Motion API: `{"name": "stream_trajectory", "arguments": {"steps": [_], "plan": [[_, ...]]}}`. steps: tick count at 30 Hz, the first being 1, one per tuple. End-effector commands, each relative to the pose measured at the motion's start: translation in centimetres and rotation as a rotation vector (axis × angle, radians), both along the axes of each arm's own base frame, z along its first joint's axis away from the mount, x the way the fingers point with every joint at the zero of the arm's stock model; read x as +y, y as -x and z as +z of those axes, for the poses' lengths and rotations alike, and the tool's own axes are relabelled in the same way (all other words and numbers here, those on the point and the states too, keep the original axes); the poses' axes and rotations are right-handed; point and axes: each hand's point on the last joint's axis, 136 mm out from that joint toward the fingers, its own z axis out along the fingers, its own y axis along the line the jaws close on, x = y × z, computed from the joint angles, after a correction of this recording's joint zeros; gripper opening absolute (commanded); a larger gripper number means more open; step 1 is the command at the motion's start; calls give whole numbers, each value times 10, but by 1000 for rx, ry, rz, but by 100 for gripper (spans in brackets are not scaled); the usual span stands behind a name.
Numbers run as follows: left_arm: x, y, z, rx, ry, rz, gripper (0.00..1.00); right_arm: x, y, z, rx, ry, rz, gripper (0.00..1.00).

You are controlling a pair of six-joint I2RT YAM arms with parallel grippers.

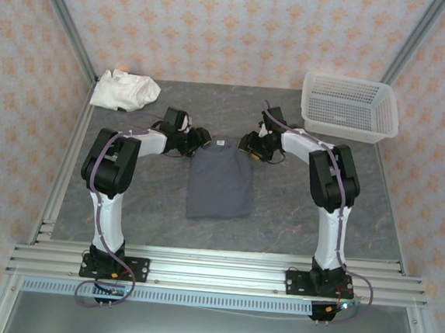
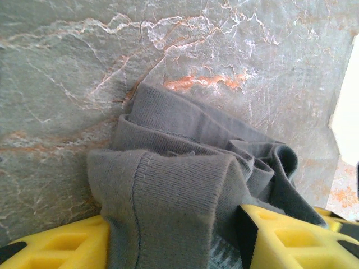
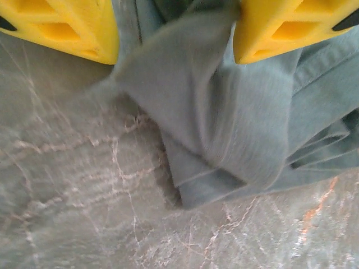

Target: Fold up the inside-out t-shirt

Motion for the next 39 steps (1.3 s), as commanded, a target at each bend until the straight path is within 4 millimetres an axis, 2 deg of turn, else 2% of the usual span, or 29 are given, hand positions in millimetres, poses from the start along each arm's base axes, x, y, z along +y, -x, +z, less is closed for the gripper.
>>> {"name": "stream_trajectory", "arguments": {"steps": [1, 9, 17, 18, 20, 21, 23, 25, 27, 29, 33, 34, 36, 37, 39], "plan": [[-14, 14, -19, 64, -8, -53, 56, 16, -12, 1, -18, -54, 32, 55], [-15, 13, -20, 62, -4, -50, 52, 33, -14, 4, -4, -118, 54, 49], [-16, 9, -20, 60, 10, -36, 48, 56, -9, -10, 55, -127, 100, 47], [-14, 10, -24, 75, -7, -22, 43, 55, -10, -10, 55, -125, 96, 45], [-6, 10, -30, 101, -52, 8, 28, 53, -14, -7, 52, -119, 77, 29], [-2, 9, -31, 106, -66, 24, 24, 52, -16, -4, 47, -122, 69, 22], [0, 5, -25, 93, -65, 40, 16, 49, -23, 9, 28, -131, 54, 6], [1, -2, -13, 66, -38, 57, 0, 45, -29, 28, -5, -147, 41, 0], [6, -12, 9, 25, 1, 89, 0, 42, -35, 52, -55, -164, 28, 0], [11, -26, 42, -45, 48, 121, 0, 40, -43, 84, -118, -187, 22, 0], [13, -56, 140, -233, 99, 110, 0, 37, -62, 171, -298, -227, 7, 0], [13, -58, 180, -303, 106, 102, 0, 35, -66, 194, -348, -235, 0, 0], [13, -59, 224, -385, 106, 88, 0, 33, -70, 233, -431, -256, 0, 0], [14, -58, 242, -419, 101, 89, 0, 33, -68, 251, -468, -269, 10, 0], [17, -51, 266, -470, 92, 87, 0, 33, -63, 278, -533, -294, 31, 0]]}}
